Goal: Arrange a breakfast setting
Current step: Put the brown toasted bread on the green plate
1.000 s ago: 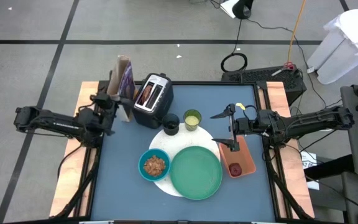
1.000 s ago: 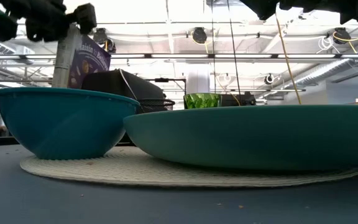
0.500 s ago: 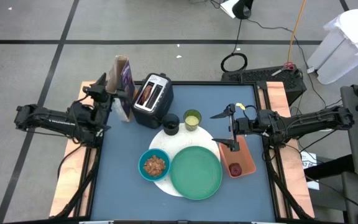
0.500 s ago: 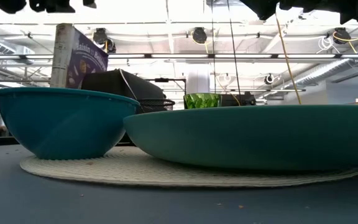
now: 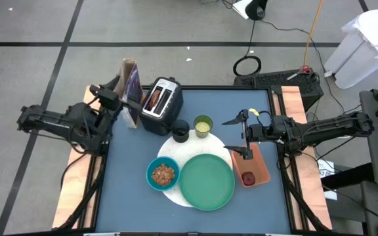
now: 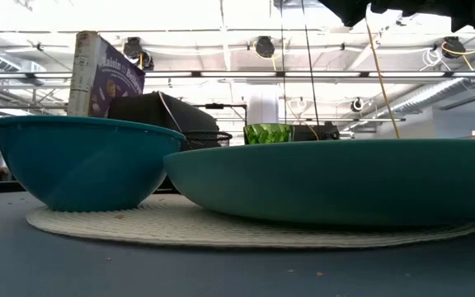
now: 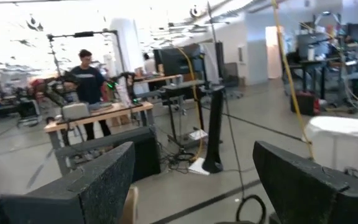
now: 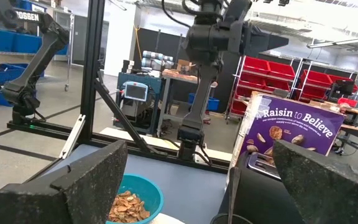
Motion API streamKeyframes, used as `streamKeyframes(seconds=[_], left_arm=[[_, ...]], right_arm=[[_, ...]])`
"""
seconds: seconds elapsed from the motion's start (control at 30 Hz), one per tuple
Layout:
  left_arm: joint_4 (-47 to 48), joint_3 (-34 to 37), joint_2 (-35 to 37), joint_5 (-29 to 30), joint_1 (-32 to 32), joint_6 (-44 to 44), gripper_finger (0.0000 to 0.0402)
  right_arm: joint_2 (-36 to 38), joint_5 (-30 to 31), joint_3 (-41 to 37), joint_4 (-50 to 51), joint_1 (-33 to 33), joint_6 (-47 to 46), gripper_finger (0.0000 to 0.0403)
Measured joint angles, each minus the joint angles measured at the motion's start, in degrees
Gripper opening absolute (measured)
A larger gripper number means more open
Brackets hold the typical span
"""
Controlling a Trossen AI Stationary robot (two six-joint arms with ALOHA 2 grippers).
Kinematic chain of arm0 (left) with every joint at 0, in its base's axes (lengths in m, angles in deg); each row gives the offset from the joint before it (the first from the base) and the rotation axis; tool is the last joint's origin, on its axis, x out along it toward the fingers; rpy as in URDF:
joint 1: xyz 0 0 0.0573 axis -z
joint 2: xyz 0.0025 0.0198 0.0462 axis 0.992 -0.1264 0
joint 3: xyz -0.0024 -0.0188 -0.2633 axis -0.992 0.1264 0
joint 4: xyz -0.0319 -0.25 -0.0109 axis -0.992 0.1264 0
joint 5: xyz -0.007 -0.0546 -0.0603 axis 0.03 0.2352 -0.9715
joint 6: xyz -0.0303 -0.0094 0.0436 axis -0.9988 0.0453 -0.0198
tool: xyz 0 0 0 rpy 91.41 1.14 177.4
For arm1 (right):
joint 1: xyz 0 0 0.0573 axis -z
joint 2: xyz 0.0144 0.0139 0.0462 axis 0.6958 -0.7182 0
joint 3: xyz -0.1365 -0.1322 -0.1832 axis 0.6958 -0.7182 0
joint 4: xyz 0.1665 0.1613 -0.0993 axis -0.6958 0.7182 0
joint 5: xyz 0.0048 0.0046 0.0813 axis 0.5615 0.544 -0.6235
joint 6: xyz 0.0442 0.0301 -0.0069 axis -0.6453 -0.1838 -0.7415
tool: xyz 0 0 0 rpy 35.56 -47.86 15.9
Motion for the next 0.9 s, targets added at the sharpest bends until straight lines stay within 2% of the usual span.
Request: streamKeyframes(seconds=[0.1,0.33,0.57,0.67,0.9], left_arm=[[4.9,-2.8,-1.4,0.0,0.9,-3.3,0.0333],[9.8,-11.3,-8.7,0.0,2.7,-2.7,0.0333],[22.3,-21.5,-15.8,-0.8,2.8,-5.1,0.0333],[27.9,-24.1,-17.7,-6.2,2.8,-9.5,0.0333],[41.1,-25.8,-18.6,-28.9,0.7,-27.8,0.0333]], right_arm=[[0.0,0.0,0.0,0.0,0.0,0.0,0.0396],[0.0,0.0,0.0,0.0,0.0,0.0,0.0396],[0.0,-0.1,0.0,0.0,0.0,0.0,0.0396],[0.0,-0.1,0.0,0.0,0.0,0.0,0.0396],[0.0,-0.1,0.0,0.0,0.0,0.0,0.0396]])
